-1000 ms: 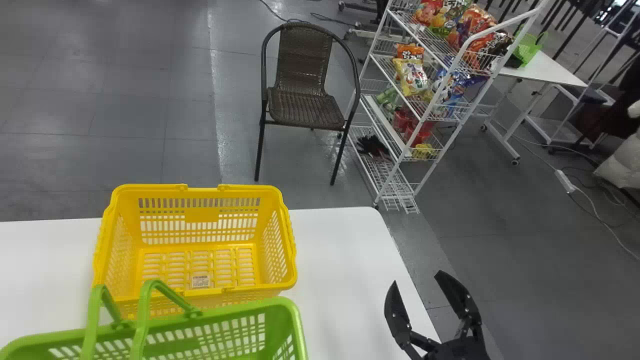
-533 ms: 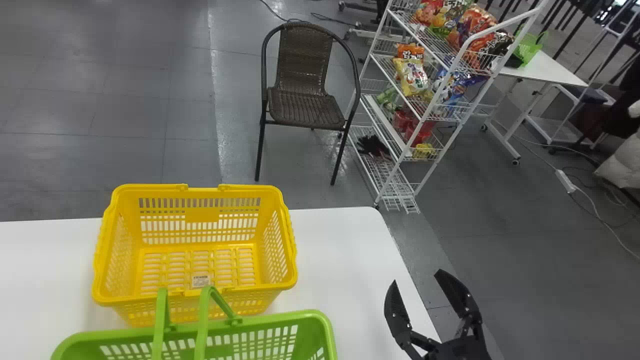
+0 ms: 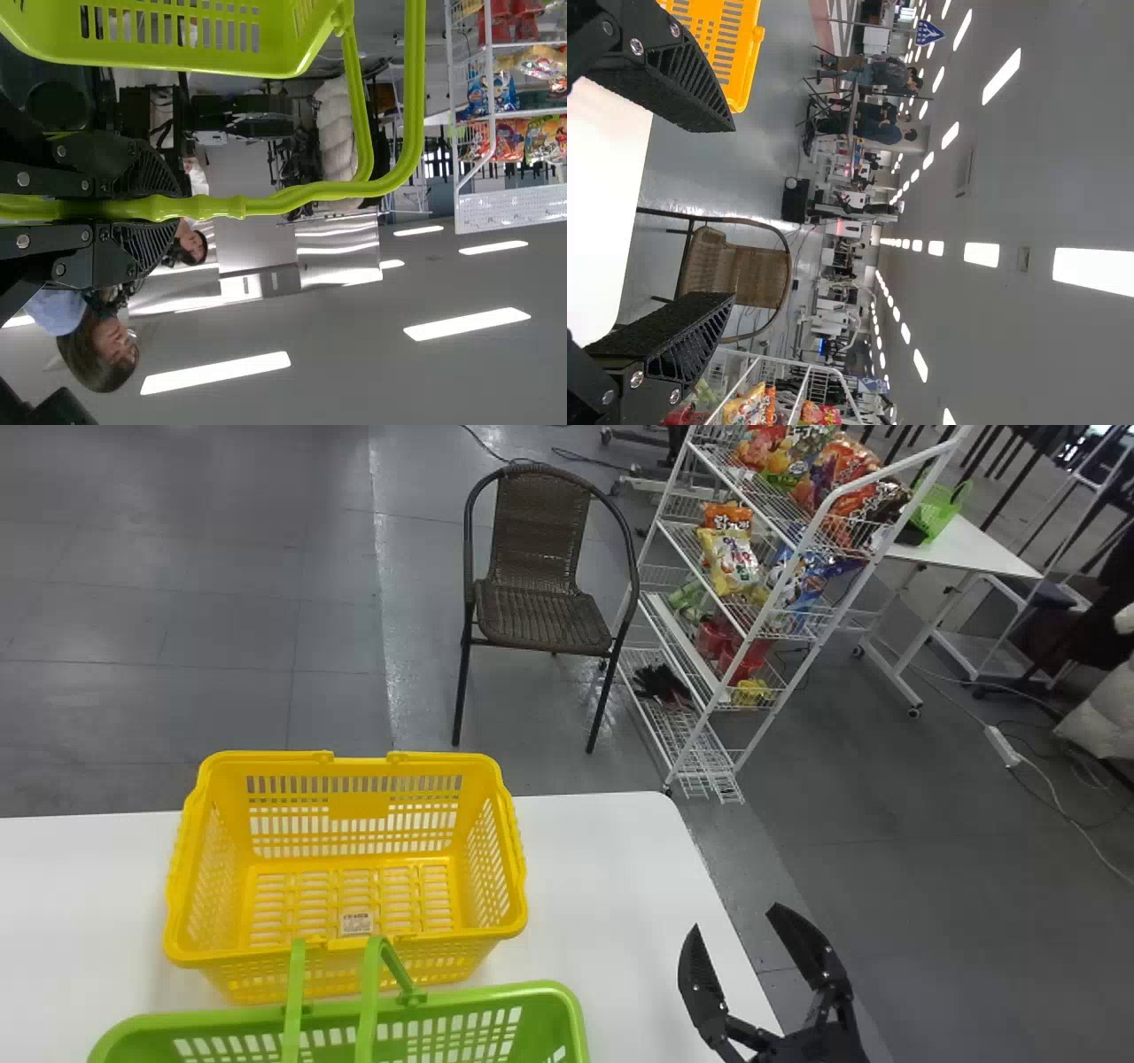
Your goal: Grasp handle with right gripper to insert into left gripper then lift and swing left to center
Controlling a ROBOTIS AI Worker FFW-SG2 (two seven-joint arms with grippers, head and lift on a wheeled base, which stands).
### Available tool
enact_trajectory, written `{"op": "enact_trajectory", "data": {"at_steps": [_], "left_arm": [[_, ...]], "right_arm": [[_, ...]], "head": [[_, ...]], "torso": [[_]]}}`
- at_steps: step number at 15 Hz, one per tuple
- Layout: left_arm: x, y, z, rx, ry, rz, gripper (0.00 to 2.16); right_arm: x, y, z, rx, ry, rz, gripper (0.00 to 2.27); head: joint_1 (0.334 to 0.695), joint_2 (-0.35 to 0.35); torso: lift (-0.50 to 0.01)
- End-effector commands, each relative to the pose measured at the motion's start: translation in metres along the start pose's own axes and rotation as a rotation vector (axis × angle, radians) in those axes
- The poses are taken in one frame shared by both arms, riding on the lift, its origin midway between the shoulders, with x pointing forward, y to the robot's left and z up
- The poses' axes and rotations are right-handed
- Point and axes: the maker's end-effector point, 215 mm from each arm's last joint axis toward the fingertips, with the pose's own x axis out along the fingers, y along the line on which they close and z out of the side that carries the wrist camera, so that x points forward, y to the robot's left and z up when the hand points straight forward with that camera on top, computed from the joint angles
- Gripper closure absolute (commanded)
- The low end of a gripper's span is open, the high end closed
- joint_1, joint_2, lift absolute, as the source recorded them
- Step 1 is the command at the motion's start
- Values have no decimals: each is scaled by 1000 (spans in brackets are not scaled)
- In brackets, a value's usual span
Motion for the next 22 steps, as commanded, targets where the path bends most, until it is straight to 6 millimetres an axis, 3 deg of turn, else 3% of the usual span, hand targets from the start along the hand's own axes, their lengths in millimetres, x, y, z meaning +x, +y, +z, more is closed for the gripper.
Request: {"op": "enact_trajectory", "data": {"at_steps": [1,22], "left_arm": [[1,-1,1,3,0,-2,2007],[2,-9,-2,33,29,7,2007]], "right_arm": [[-1,0,1,0,-1,1,167],[-6,10,8,17,26,21,167]], "head": [[695,-350],[695,-350]], "torso": [[0],[0]]}}
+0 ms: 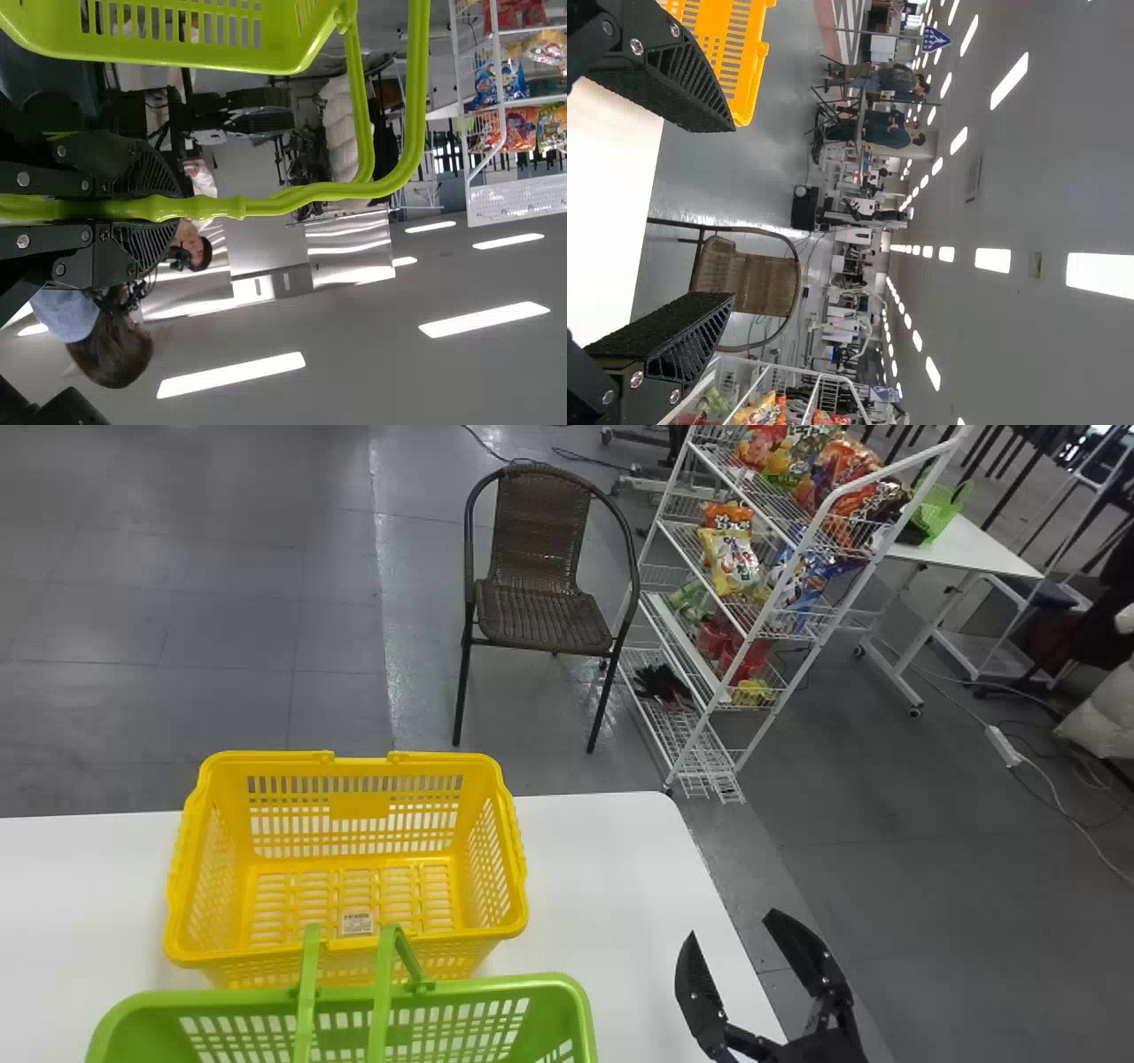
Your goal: Grasp handle with right gripper to insert into left gripper then lift and swing left to center
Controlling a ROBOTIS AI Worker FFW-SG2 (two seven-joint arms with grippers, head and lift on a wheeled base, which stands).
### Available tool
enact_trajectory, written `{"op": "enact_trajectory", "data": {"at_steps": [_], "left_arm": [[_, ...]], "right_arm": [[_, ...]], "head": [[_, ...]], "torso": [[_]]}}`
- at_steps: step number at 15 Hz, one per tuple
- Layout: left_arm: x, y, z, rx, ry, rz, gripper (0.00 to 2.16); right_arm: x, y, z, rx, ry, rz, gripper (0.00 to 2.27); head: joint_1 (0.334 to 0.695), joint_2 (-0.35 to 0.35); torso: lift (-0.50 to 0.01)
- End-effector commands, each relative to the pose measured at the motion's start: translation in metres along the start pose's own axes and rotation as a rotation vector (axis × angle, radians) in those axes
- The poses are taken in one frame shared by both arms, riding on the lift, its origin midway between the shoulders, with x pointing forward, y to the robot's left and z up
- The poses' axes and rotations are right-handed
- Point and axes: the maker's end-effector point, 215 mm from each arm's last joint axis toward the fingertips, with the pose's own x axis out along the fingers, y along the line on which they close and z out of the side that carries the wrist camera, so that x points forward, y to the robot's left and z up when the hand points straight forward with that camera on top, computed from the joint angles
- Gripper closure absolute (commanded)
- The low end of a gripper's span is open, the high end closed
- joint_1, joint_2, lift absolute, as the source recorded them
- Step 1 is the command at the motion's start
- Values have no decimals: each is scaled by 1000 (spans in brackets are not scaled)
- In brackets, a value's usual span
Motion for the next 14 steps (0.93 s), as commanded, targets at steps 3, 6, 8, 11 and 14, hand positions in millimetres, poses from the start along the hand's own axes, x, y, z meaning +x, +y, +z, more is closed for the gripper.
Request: {"op": "enact_trajectory", "data": {"at_steps": [3,6,8,11,14], "left_arm": [[-1,-4,-2,9,5,-1,2007],[-1,-5,-3,11,6,0,2007],[0,-5,-3,12,7,-2,2007],[0,-5,-3,12,7,-2,2007],[-1,-6,-3,11,5,-4,2007]], "right_arm": [[-1,-2,6,2,-8,-2,167],[-1,-2,7,3,-13,-5,167],[-2,-2,7,4,-15,-6,167],[-2,-3,8,7,-16,-8,167],[-1,-2,8,9,-19,-7,167]], "head": [[695,-350],[695,-350],[695,-350],[695,-350],[695,-350]], "torso": [[0],[0],[0],[0],[0]]}}
